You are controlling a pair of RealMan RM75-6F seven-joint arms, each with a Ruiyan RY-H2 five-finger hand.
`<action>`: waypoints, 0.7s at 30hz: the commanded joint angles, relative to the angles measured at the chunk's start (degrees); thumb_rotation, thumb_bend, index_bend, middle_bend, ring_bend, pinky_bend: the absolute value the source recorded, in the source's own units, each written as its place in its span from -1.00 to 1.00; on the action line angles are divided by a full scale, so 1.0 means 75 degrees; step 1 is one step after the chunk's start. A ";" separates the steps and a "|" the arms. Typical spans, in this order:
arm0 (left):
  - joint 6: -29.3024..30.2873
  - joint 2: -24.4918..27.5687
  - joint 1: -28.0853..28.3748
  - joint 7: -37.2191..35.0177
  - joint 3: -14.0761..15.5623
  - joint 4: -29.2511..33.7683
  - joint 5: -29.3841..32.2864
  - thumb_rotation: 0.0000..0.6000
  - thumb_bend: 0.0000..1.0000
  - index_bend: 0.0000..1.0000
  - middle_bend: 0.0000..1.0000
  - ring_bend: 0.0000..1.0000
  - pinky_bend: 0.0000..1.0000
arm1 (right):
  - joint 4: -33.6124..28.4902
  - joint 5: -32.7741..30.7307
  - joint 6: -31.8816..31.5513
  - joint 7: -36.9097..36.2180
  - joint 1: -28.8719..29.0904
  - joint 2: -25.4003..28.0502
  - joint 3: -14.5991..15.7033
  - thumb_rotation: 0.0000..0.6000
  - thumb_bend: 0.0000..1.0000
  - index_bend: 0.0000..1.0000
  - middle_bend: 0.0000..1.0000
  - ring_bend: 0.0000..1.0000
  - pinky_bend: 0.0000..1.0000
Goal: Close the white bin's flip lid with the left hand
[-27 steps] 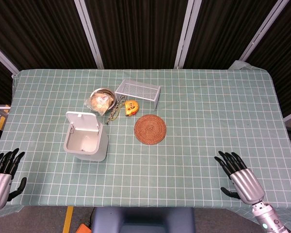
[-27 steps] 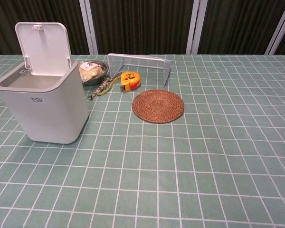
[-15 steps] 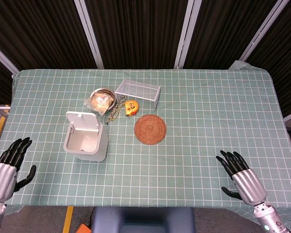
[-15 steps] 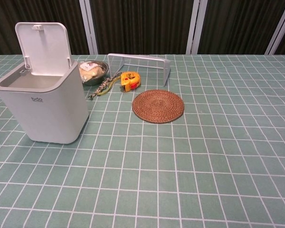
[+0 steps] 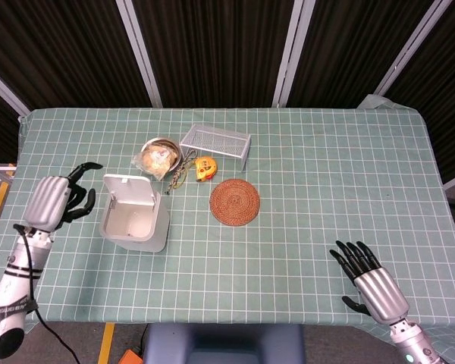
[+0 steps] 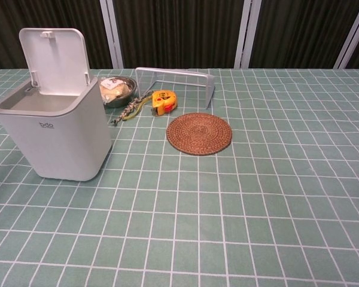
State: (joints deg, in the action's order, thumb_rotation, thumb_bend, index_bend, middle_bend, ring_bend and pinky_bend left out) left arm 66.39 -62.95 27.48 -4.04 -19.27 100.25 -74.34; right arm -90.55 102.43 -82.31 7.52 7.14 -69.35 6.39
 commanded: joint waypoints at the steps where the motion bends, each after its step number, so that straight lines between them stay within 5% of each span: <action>1: -0.0950 0.0087 0.0987 0.0873 -0.0490 0.0261 0.1477 1.00 0.13 -0.48 1.00 1.00 1.00 | -0.0021 -0.0039 -0.0005 0.0004 -0.0017 0.0040 -0.0001 1.00 -0.47 -1.00 -1.00 -1.00 -1.00; 12: -0.2083 0.0604 0.1485 0.1801 0.0063 0.0564 0.2831 1.00 0.12 -0.45 1.00 1.00 1.00 | -0.0052 -0.0049 -0.0032 -0.0092 -0.0025 0.0121 -0.0004 1.00 -0.47 -1.00 -1.00 -1.00 -1.00; 21: -0.1816 0.1146 0.1238 0.1783 0.0420 0.1353 0.2217 1.00 0.12 -0.40 1.00 1.00 1.00 | -0.0063 -0.0030 -0.0034 -0.0104 -0.0034 0.0124 0.0010 1.00 -0.47 -1.00 -1.00 -1.00 -1.00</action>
State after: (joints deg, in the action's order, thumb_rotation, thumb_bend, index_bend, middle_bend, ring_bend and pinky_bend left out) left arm 51.94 -55.30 37.55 9.39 -16.96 109.13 -56.29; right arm -91.02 102.20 -82.57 6.74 6.88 -68.43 6.45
